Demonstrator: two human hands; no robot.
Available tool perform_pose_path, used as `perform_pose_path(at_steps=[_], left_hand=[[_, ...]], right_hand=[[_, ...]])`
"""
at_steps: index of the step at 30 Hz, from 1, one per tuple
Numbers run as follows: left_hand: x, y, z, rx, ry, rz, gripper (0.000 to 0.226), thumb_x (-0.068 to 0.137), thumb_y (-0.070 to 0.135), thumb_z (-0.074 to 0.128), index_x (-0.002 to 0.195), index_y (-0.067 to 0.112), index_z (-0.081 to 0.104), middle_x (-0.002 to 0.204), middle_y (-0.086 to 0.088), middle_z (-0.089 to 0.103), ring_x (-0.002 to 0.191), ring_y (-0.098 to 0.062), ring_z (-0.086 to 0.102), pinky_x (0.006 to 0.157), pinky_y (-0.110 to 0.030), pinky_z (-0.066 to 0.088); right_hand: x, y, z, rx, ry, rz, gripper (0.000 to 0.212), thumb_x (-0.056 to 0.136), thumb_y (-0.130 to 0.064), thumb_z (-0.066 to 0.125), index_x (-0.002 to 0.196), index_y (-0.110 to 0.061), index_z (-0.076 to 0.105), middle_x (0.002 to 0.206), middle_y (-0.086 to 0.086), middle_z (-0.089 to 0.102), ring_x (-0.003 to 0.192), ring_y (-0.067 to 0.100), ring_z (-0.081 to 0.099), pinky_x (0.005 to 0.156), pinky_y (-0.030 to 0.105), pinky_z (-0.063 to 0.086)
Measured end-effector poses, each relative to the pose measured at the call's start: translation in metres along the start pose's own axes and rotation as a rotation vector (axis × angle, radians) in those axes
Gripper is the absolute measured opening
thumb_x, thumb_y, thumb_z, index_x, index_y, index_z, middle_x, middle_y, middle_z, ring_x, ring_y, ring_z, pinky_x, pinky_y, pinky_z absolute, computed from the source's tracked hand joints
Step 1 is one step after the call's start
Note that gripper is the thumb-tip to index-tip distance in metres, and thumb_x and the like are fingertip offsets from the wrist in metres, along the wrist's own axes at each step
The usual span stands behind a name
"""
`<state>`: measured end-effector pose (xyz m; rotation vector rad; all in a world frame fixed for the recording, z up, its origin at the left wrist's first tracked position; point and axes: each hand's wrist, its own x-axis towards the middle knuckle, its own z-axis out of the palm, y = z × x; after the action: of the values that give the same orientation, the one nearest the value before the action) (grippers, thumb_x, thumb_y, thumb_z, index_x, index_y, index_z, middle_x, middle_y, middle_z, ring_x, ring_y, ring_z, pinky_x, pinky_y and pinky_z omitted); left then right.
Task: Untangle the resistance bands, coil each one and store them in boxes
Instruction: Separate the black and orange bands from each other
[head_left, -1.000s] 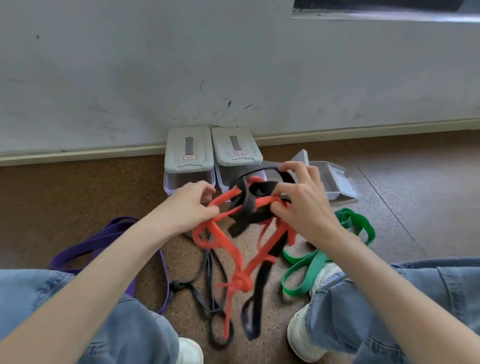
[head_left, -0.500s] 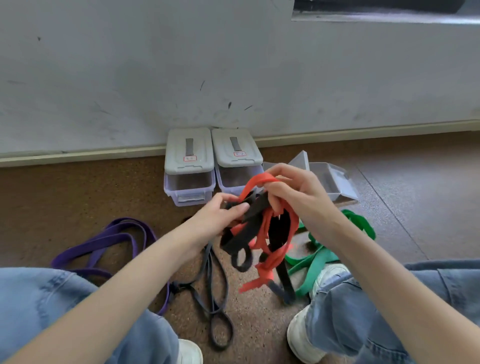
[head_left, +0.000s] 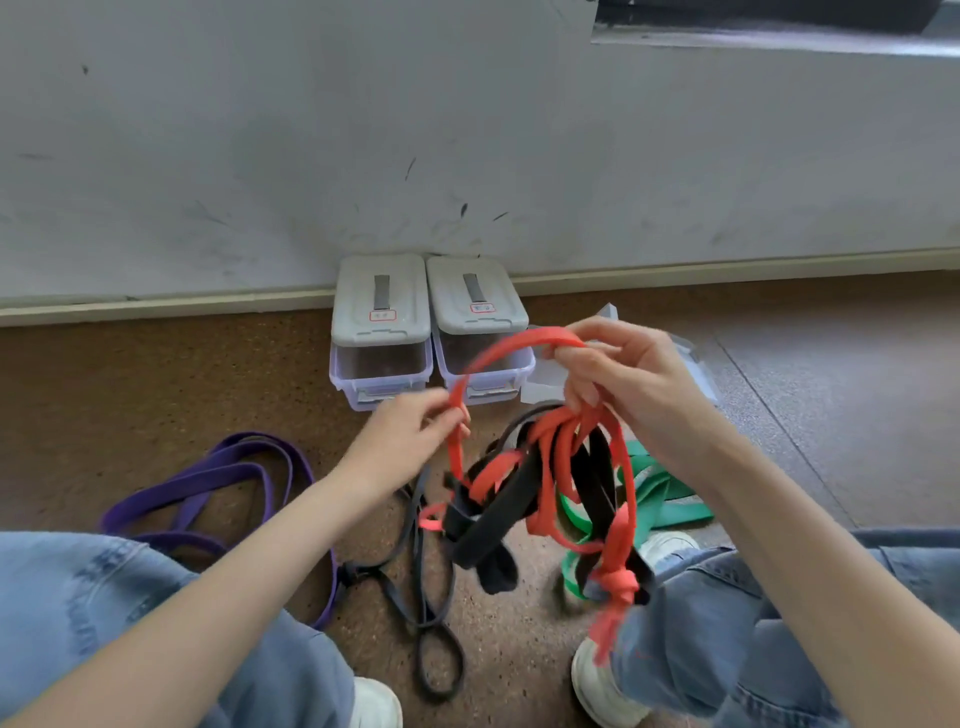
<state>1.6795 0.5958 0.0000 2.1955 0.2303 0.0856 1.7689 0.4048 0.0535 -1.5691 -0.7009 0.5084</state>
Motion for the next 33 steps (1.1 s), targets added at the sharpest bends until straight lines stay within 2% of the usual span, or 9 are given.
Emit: perform_pose_path(at_steps=[3, 6, 13, 16, 18, 20, 23, 29, 33], left_hand=[[0.005, 0.028, -0.027, -0.601, 0.095, -0.031, 0.019, 0.094, 0.013, 0.050, 0.083, 0.016, 0.065, 0.071, 0.000, 0.072, 0.069, -0.015, 0.068, 0.058, -0.022, 0.055], [0.002, 0.058, -0.034, -0.734, -0.044, 0.077, 0.018, 0.091, 0.012, 0.053, 0.081, 0.014, 0.068, 0.070, -0.003, 0.073, 0.062, -0.010, 0.069, 0.051, -0.015, 0.051], [0.006, 0.040, -0.033, -0.953, -0.023, -0.033, 0.016, 0.080, 0.027, 0.067, 0.090, 0.016, 0.063, 0.080, 0.004, 0.070, 0.074, -0.005, 0.065, 0.063, -0.015, 0.051], [-0.008, 0.012, -0.008, -0.593, -0.342, -0.115, 0.051, 0.065, 0.050, 0.074, 0.109, 0.030, 0.059, 0.105, 0.010, 0.068, 0.099, -0.005, 0.064, 0.081, -0.020, 0.050], [-0.024, -0.005, 0.022, -0.193, -0.526, -0.092, 0.036, 0.072, 0.045, 0.073, 0.104, 0.034, 0.060, 0.097, 0.015, 0.067, 0.091, 0.000, 0.063, 0.080, -0.018, 0.048], [-0.031, -0.013, 0.040, -0.029, -0.509, -0.025, 0.006, 0.084, 0.030, 0.068, 0.085, 0.031, 0.062, 0.081, 0.014, 0.062, 0.077, -0.001, 0.057, 0.076, -0.022, 0.046], [-0.022, 0.002, 0.026, -0.307, -0.344, -0.107, 0.019, 0.095, 0.013, 0.051, 0.080, 0.016, 0.063, 0.070, 0.003, 0.067, 0.058, -0.003, 0.059, 0.057, -0.021, 0.046], [-0.001, 0.071, -0.048, -1.087, -0.232, 0.015, 0.008, 0.083, 0.017, 0.057, 0.088, 0.011, 0.054, 0.058, 0.007, 0.054, 0.037, 0.001, 0.035, 0.031, -0.007, 0.027], [0.005, 0.075, -0.045, -1.088, -0.104, -0.060, 0.002, 0.089, 0.007, 0.051, 0.090, 0.007, 0.053, 0.067, 0.001, 0.050, 0.050, -0.002, 0.041, 0.040, -0.009, 0.033]], right_hand=[[0.003, 0.009, -0.001, -0.432, -0.132, 0.196, 0.025, 0.085, -0.011, 0.064, 0.109, -0.017, 0.062, 0.085, -0.001, 0.070, 0.075, 0.020, 0.069, 0.077, 0.039, 0.058], [0.001, 0.012, 0.015, -0.288, -0.320, 0.221, 0.052, 0.080, -0.012, 0.071, 0.125, -0.027, 0.050, 0.109, 0.000, 0.067, 0.091, 0.013, 0.067, 0.085, 0.024, 0.053], [-0.003, 0.019, 0.040, -0.134, -0.197, 0.137, 0.007, 0.087, -0.016, 0.062, 0.085, -0.017, 0.068, 0.067, -0.004, 0.065, 0.060, 0.010, 0.062, 0.058, 0.019, 0.050], [0.000, 0.011, 0.037, 0.136, 0.041, 0.127, 0.010, 0.088, -0.010, 0.059, 0.082, -0.008, 0.067, 0.067, 0.003, 0.068, 0.060, 0.014, 0.067, 0.050, 0.017, 0.050], [0.001, 0.006, 0.033, 0.288, 0.146, 0.089, 0.012, 0.088, -0.010, 0.058, 0.080, -0.005, 0.066, 0.064, 0.006, 0.067, 0.058, 0.016, 0.066, 0.046, 0.019, 0.050], [0.002, 0.004, 0.029, 0.326, 0.226, 0.056, 0.013, 0.089, -0.012, 0.058, 0.081, -0.006, 0.066, 0.064, 0.006, 0.067, 0.058, 0.016, 0.066, 0.044, 0.020, 0.049], [0.004, 0.008, 0.016, 0.377, 0.314, 0.111, 0.016, 0.089, -0.019, 0.059, 0.092, -0.004, 0.063, 0.080, 0.009, 0.070, 0.070, 0.015, 0.069, 0.054, 0.021, 0.054], [-0.010, 0.034, 0.023, -0.268, -0.449, 0.416, 0.081, 0.074, -0.054, 0.070, 0.141, -0.029, 0.032, 0.138, -0.010, 0.044, 0.114, 0.003, 0.054, 0.099, 0.030, 0.046], [-0.014, 0.046, 0.059, -0.319, -0.486, 0.302, 0.056, 0.082, -0.030, 0.070, 0.132, -0.027, 0.045, 0.116, -0.007, 0.062, 0.093, 0.002, 0.063, 0.090, 0.026, 0.050]])
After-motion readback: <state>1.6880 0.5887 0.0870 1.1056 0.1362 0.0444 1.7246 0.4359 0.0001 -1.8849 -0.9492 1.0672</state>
